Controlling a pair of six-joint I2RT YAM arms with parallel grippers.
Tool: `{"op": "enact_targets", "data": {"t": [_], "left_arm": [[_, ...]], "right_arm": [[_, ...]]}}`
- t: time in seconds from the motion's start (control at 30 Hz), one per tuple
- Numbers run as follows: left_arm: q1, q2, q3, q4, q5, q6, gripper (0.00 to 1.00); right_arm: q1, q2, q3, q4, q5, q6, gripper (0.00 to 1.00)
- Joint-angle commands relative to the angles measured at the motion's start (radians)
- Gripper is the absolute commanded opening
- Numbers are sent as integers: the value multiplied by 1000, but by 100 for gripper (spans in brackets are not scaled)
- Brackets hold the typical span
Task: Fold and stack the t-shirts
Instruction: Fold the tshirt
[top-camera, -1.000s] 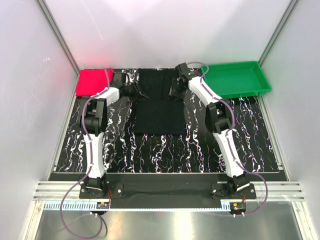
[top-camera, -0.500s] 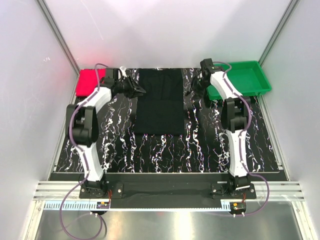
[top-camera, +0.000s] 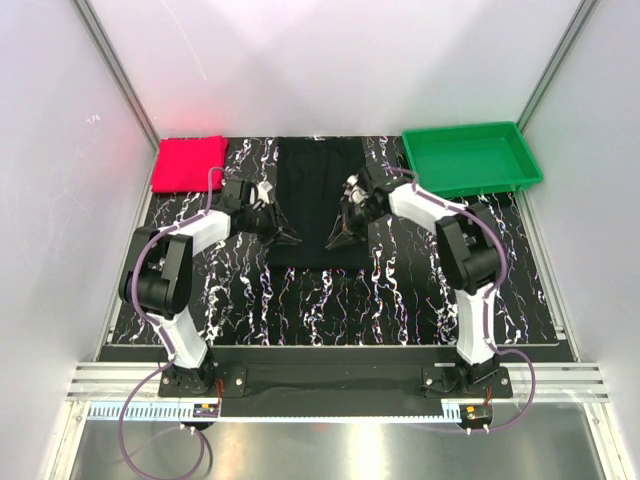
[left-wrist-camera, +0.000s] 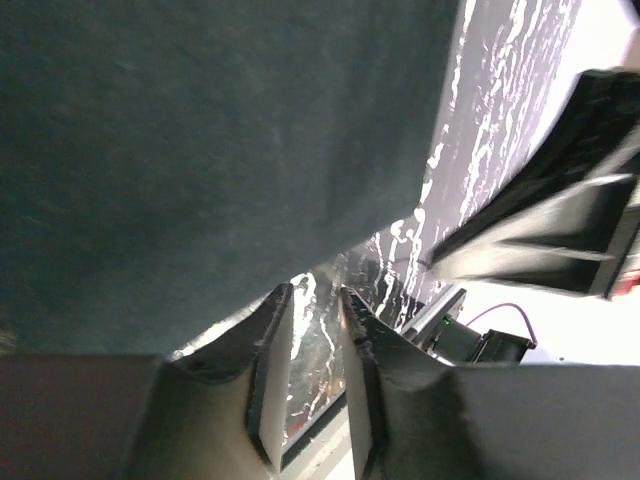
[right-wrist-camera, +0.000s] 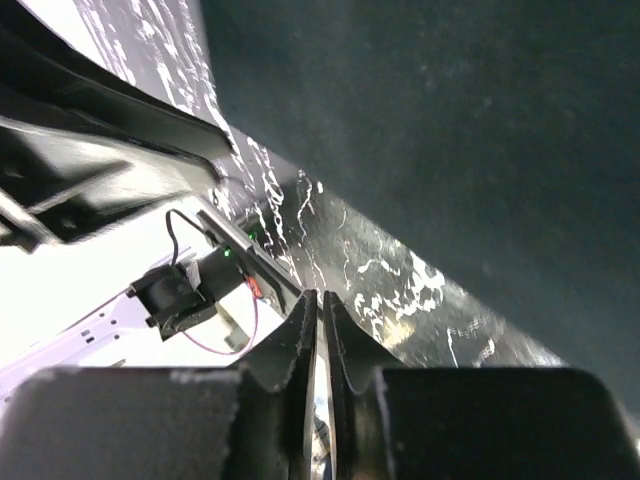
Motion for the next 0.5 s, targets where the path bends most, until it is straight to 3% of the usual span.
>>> {"op": "enact_targets", "data": {"t": [0.0,0.47], "left_arm": [[22,35,2,49,47,51,26],[83,82,-156,53,21,174,22]], "right_arm": [[27,57,-3,97,-73,42,11],[19,137,-109,101,-67,-28,10]]}}
